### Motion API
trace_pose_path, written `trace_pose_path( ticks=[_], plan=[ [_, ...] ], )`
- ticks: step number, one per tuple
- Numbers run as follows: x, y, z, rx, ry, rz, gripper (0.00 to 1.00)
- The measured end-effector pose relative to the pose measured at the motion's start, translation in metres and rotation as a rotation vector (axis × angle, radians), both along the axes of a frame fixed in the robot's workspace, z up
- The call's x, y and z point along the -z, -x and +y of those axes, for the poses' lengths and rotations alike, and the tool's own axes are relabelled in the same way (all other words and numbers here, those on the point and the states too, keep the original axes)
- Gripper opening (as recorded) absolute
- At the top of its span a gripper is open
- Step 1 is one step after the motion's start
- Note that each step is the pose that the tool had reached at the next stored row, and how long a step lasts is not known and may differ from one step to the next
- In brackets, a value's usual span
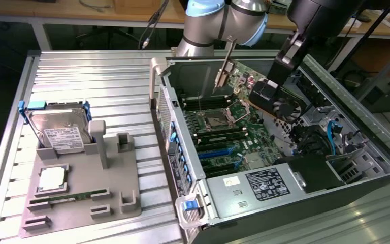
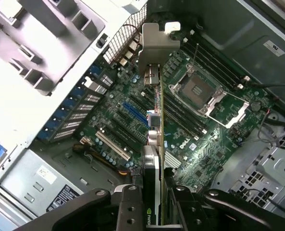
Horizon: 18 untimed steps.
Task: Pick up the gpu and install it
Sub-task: 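Insert the gpu into the slot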
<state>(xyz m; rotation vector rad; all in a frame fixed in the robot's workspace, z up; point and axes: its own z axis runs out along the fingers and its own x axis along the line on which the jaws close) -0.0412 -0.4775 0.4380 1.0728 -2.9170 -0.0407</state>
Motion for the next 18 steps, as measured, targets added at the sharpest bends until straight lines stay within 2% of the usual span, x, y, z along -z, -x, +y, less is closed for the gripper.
trace_pose_path(
  ticks=[18],
  plan=[
    [0.0000,0.0000,0.0000,-0.234,0.0000,0.0000,0.27]
  ],
)
